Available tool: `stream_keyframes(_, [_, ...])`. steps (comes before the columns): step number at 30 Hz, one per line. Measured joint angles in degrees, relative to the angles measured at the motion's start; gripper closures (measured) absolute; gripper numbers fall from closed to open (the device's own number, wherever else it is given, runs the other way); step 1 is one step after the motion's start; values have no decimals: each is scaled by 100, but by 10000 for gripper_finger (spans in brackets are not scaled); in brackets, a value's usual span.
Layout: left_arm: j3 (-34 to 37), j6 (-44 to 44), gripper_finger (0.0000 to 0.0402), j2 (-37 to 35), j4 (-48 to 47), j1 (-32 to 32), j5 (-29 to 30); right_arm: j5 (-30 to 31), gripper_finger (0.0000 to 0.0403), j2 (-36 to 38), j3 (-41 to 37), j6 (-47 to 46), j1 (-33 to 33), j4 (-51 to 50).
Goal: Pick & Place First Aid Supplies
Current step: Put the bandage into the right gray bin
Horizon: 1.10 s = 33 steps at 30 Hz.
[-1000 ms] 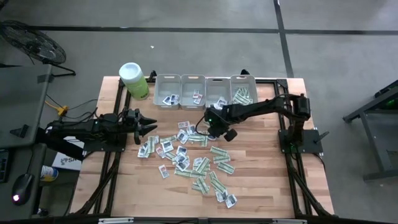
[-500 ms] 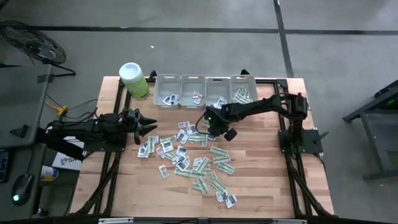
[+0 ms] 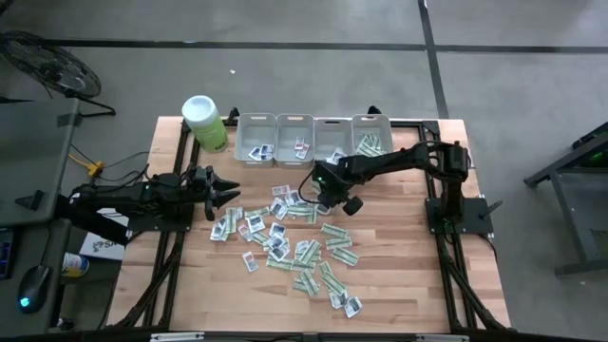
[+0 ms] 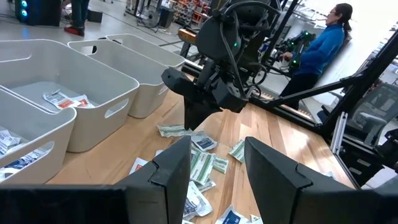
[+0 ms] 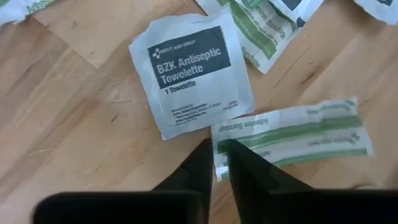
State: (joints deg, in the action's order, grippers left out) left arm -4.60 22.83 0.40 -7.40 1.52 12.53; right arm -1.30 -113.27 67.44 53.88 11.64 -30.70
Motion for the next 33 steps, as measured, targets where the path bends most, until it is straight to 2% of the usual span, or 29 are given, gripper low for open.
stream_keyframes(4, [2, -1, 252, -1, 0, 1, 0, 21, 397, 0, -9, -204, -14, 7])
stream_keyframes(11, [0, 0, 252, 0, 0, 2, 0, 470, 401, 211, -33, -725, -239, 55])
stream_keyframes(25, [0, -2, 252, 0, 0, 0, -2, 1185, 402, 1018, -45, -2126, -1152, -115])
stream_keyframes(31, [1, 0, 252, 0, 0, 0, -3, 1015, 402, 1060, -41, -2024, -1168, -141])
stream_keyframes(33, [1, 0, 252, -2, 0, 0, -3, 1144, 401, 985, -31, -1965, -1128, -118])
